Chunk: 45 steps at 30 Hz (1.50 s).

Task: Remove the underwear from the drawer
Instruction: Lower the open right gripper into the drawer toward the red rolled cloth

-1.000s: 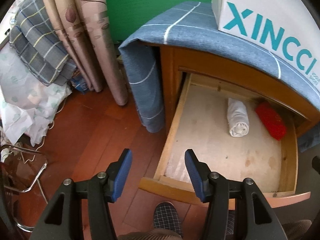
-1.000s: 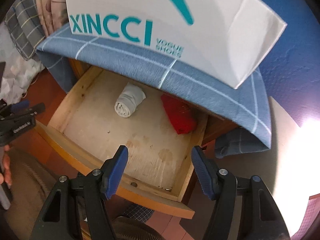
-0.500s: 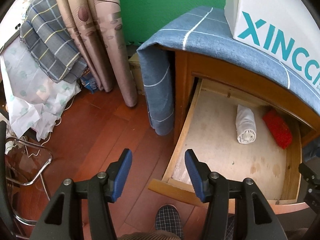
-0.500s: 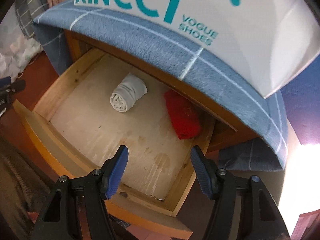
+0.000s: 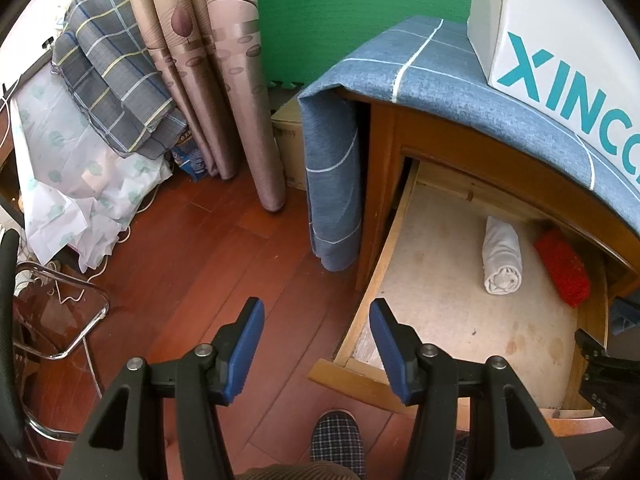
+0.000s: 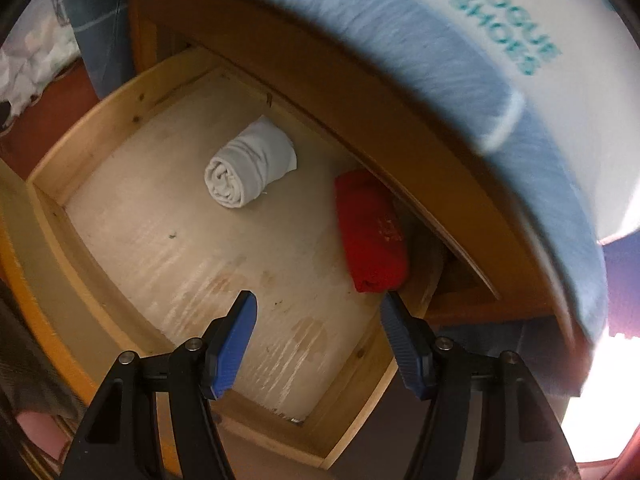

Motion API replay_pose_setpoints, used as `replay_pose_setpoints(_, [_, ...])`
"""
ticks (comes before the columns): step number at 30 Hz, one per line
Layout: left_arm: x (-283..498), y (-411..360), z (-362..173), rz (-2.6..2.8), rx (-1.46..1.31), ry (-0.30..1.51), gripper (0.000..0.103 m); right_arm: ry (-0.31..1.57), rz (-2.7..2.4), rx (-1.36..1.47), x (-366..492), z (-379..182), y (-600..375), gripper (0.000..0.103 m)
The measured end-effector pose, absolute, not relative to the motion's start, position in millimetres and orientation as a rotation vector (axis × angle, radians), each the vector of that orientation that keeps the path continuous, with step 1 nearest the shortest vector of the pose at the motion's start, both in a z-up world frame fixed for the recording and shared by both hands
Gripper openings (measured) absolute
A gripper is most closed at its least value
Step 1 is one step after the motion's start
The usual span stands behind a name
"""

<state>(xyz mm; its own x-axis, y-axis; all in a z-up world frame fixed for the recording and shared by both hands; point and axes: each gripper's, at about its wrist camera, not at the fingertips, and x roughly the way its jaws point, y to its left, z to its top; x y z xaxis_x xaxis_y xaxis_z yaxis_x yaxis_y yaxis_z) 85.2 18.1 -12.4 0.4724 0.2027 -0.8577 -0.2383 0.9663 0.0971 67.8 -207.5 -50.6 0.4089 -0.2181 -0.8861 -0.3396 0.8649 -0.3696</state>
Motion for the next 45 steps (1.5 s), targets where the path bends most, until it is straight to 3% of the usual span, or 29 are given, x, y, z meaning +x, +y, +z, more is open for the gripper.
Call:
replay_pose_setpoints(7, [84.4,23.2,-12.0,0.271,-0.064,1.042,0.056,1.164,0.091,-0.659,75.4,-69.6,-201.5,0.056])
replay_pose_setpoints(39, [87.2,22.9,-14.0,0.266,-0.069,1.057,0.056,1.072,-0.015,-1.033,95.5,-122.5,-197.5,0.055])
replay_pose_setpoints(40, [86.9,23.2,-13.8,0.267,-0.069,1.056,0.056,1.069,-0.019,-1.034,96.1,-122.7,-199.1,0.051])
replay_pose_setpoints(45, [87.1,23.8,-14.2,0.267,-0.069,1.054,0.056,1.049,-0.023,-1.09,95.3,-133.4,-194.7,0.055])
